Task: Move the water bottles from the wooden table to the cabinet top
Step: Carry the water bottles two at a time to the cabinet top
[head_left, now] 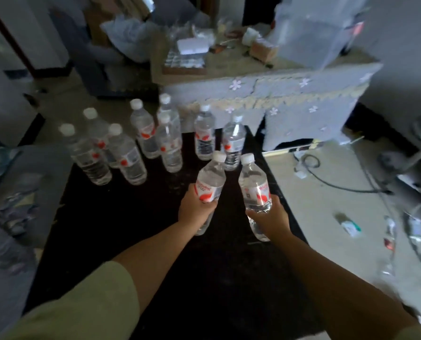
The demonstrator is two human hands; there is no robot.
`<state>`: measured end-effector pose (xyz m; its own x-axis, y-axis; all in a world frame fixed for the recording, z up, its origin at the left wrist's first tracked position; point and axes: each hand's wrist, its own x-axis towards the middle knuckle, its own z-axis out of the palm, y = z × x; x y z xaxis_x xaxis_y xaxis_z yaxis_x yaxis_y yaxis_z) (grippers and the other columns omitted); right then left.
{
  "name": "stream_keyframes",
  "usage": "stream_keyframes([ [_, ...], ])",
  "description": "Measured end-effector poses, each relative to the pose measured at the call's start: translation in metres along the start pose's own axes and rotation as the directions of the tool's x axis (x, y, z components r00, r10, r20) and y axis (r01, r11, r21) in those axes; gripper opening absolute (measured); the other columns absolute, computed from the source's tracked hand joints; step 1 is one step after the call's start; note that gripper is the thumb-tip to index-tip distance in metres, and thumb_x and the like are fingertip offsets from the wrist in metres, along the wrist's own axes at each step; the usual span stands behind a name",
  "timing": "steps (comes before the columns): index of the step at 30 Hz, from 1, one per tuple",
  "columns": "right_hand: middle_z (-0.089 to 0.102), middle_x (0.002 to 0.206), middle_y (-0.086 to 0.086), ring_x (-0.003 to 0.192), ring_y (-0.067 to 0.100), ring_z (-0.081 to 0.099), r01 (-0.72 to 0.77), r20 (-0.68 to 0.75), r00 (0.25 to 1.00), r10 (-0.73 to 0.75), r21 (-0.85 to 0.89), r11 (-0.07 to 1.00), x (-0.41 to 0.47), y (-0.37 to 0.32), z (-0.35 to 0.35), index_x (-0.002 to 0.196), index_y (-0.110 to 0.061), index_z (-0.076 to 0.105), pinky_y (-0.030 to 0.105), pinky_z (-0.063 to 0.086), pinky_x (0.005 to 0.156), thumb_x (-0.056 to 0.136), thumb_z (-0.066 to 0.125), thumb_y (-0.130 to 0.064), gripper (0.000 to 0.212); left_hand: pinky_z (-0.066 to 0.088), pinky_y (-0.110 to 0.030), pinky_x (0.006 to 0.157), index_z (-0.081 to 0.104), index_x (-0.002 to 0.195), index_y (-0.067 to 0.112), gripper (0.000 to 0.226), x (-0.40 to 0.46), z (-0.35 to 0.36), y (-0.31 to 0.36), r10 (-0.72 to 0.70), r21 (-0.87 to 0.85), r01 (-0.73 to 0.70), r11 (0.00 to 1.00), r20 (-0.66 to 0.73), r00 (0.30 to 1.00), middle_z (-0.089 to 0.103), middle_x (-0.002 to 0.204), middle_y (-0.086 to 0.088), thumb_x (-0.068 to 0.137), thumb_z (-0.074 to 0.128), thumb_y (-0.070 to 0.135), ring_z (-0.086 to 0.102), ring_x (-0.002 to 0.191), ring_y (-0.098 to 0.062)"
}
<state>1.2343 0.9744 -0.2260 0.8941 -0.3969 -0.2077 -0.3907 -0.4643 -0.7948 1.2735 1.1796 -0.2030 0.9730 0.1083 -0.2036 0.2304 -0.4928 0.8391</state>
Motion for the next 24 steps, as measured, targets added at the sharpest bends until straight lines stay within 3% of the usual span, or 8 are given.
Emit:
stream_keyframes([
  [3, 0.06, 0.116, 0.012, 0.097, 0.024, 0.057, -0.058, -0.119, 0.991, 0.054, -0.031, 0.998, -0.018, 0.044, -0.07, 0.127, -0.013, 0.048, 0.027, 0.038, 0.077, 0.069, 0.084, -0.027, 0.069, 0.05, -0.034, 0.078, 0.048, 0.114, 0.021, 0.052, -0.027, 0.055, 0.037, 0.075, 0.084, -0.083, 0.993, 0.094, 0.993, 0.063, 0.103, 0.001, 0.071, 0.076, 0.032, 0.063, 0.095, -0.021],
  [9, 0.055, 0.118, 0.02, 0.111, 0.035, 0.053, -0.238, -0.319, 0.918, 0.235, 0.029, 0.971, -0.079, 0.133, -0.201, 0.128, -0.007, 0.047, 0.028, 0.033, 0.081, 0.072, 0.083, -0.023, 0.068, 0.048, -0.033, 0.082, 0.046, 0.118, 0.016, 0.058, -0.105, 0.169, 0.096, 0.169, 0.129, -0.215, 0.968, 0.296, 0.94, 0.062, 0.114, -0.006, 0.072, 0.076, 0.034, 0.062, 0.103, -0.027],
  [15, 0.054, 0.121, 0.019, 0.111, 0.037, 0.055, -0.423, -0.471, 0.788, 0.397, 0.056, 0.905, -0.164, 0.22, -0.31, 0.129, -0.009, 0.045, 0.039, 0.045, 0.085, 0.072, 0.081, -0.03, 0.07, 0.048, -0.037, 0.082, 0.047, 0.115, 0.014, 0.057, -0.197, 0.275, 0.142, 0.227, 0.219, -0.371, 0.902, 0.49, 0.842, 0.062, 0.112, -0.013, 0.07, 0.076, 0.033, 0.059, 0.104, -0.035],
  [21, 0.053, 0.117, 0.02, 0.108, 0.037, 0.054, -0.537, -0.607, 0.547, 0.577, 0.275, 0.797, -0.265, 0.307, -0.389, 0.128, -0.009, 0.047, 0.03, 0.036, 0.078, 0.071, 0.083, -0.028, 0.07, 0.049, -0.039, 0.089, 0.045, 0.125, 0.015, 0.064, -0.305, 0.374, 0.183, 0.294, 0.21, -0.562, 0.8, 0.68, 0.672, 0.061, 0.118, -0.012, 0.073, 0.072, 0.041, 0.057, 0.111, -0.035],
  [24, 0.053, 0.118, 0.021, 0.108, 0.037, 0.055, -0.578, -0.645, 0.408, 0.647, 0.366, 0.73, -0.31, 0.339, -0.411, 0.128, -0.008, 0.047, 0.033, 0.04, 0.083, 0.071, 0.083, -0.027, 0.07, 0.049, -0.041, 0.09, 0.047, 0.121, 0.017, 0.06, -0.355, 0.411, 0.196, 0.31, 0.171, -0.651, 0.74, 0.772, 0.555, 0.06, 0.118, -0.01, 0.072, 0.073, 0.038, 0.056, 0.111, -0.034],
])
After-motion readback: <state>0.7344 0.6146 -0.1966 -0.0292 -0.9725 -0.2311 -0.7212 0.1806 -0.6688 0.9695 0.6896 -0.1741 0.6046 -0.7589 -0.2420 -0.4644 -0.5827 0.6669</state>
